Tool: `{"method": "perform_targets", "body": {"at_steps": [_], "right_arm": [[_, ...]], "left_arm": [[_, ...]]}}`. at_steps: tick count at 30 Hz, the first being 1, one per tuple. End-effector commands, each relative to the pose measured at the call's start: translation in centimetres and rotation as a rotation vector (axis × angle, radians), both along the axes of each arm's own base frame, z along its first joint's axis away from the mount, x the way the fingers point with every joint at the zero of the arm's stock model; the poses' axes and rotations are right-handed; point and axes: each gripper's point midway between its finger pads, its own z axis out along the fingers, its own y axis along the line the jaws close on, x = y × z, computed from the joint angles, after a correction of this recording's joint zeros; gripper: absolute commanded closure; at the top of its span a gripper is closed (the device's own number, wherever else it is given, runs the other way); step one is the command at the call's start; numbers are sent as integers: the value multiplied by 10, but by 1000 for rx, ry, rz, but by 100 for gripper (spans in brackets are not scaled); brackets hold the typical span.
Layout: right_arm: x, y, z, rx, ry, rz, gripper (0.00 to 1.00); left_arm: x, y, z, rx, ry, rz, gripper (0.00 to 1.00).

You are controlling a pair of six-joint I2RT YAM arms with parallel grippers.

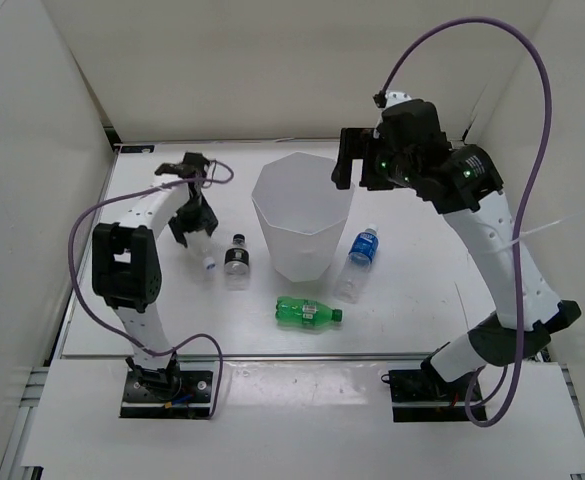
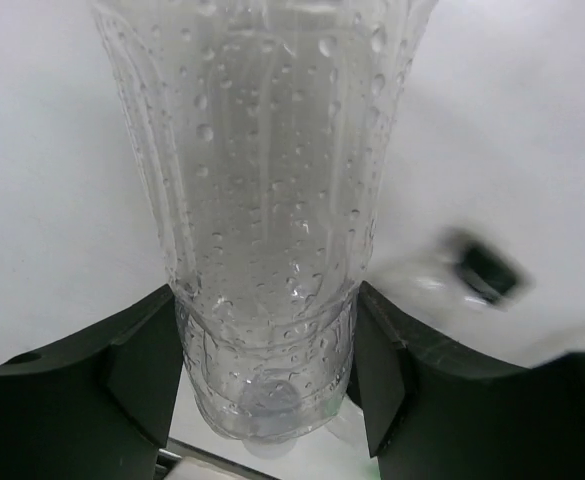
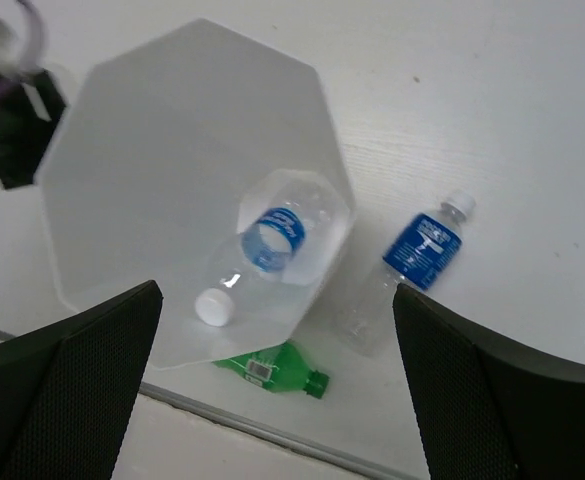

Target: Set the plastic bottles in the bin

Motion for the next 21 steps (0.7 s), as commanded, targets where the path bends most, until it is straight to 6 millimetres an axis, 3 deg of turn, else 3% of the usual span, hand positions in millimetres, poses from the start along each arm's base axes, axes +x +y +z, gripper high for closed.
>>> {"method": "perform_targets", "body": {"at_steps": [1, 2, 4, 5, 6, 7, 9, 10, 12, 14, 15, 17, 18, 21], "right_arm": [[4, -29, -11, -15, 27, -132, 0], [10, -38, -19, -16, 51, -174, 0], [7, -48, -36, 3, 114, -202, 0], [15, -58, -42, 21, 136, -247, 0], [15, -63, -45, 60, 155, -279, 0], [16, -68, -58, 66, 193, -297, 0], [23, -75, -62, 145, 225, -310, 0], [23, -76, -63, 184, 241, -315, 0], [30, -87, -77, 234, 294, -350, 0], [35, -95, -85, 284, 342, -378, 0], [39, -97, -96, 290, 375, -392, 0], [42, -102, -107, 292, 399, -409, 0], [44, -105, -113, 293, 419, -418, 0], [48, -107, -134, 286, 463, -441, 0]], "left_arm": [[25, 0, 108, -36, -256, 114, 56], [36, -9, 159, -105, -390, 116, 56], [41, -20, 209, -158, -534, 97, 53], [41, -30, 233, -183, -601, 72, 51], [40, -32, 272, -202, -706, 66, 51], [41, -34, 288, -212, -750, 68, 50], [44, -51, 328, -254, -860, 5, 47], [44, -60, 338, -276, -889, -37, 47], [39, -99, 352, -330, -923, -203, 47], [42, -131, 354, -346, -938, -316, 46], [32, -156, 355, -369, -932, -388, 46], [30, -184, 346, -365, -913, -466, 46], [22, -207, 342, -383, -901, -525, 44], [17, -238, 316, -318, -850, -598, 33]]}}
